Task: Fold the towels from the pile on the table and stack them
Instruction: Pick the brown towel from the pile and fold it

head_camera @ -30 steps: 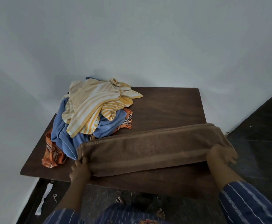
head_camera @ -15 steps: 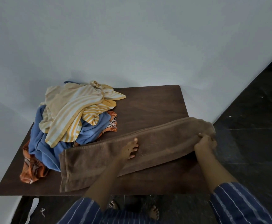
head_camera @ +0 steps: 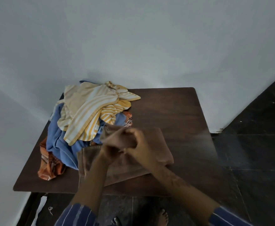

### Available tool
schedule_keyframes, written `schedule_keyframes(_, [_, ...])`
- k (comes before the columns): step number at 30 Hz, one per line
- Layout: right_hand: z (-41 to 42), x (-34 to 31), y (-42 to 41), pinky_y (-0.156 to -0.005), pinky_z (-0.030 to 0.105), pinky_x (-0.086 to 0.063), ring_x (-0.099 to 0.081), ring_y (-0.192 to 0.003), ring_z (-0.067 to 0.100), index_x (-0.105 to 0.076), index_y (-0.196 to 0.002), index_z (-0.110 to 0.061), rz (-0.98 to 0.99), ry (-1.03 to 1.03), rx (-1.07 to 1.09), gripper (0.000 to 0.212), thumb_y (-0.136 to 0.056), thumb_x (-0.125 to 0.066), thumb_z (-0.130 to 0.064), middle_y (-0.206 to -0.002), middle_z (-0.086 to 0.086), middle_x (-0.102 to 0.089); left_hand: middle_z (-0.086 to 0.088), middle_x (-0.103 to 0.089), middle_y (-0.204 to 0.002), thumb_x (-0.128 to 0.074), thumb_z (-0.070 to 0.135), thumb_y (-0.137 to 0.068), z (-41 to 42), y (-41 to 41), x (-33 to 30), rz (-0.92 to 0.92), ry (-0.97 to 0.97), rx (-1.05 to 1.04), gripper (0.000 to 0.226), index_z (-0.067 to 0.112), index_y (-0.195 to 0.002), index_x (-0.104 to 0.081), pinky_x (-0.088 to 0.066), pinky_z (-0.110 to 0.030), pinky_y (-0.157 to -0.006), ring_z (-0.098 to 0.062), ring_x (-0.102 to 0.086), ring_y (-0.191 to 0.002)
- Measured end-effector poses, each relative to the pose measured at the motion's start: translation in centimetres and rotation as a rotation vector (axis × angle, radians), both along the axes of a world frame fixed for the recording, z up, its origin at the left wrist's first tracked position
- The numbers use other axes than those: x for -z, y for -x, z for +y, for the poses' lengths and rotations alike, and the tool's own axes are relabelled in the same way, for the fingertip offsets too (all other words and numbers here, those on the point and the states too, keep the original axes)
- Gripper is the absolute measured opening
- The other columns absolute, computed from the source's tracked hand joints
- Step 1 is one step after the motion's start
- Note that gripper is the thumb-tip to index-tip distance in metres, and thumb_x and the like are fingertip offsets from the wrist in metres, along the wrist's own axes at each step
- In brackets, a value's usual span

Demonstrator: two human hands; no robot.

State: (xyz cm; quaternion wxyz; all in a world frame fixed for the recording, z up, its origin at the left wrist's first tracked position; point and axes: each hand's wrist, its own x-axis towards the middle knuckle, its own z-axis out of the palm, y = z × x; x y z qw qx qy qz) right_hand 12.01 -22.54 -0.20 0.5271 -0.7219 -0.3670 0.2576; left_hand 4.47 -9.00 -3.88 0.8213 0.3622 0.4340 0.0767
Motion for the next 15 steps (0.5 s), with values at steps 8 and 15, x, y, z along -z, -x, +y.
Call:
schedule_keyframes(8, [4.5, 5.2, 9.2, -0.092, 0.041, -0.047, -0.057, -0.104, 0.023, -0.059, -0.118, -0.012, -0.197, 0.209, -0.140, 0.045, -0.076, -0.052, 0.000, -0.114, 0.006, -0.058, -0.005, -0.051, -0.071, -0.058, 0.054, -0.086, 6.9, 11.4, 2.3, 0.249, -0.042, 0.004, 0.043, 0.017, -0.109, -0.062, -0.045, -0.029, -0.046, -0.017, -0.049, -0.053])
schedule_keyframes(15, [7.3, 4.6, 12.1, -0.087, 0.035, -0.040, -0.049, -0.098, 0.023, -0.057, -0.102, -0.010, -0.384, 0.152, -0.347, 0.031, -0.071, -0.059, -0.007, -0.104, 0.006, -0.055, 0.000, -0.051, -0.104, -0.069, 0.016, -0.084, 8.2, 11.8, 0.4, 0.309, -0.700, 0.080, 0.046, 0.013, -0.121, -0.042, -0.044, -0.023, -0.065, -0.018, -0.054, -0.090])
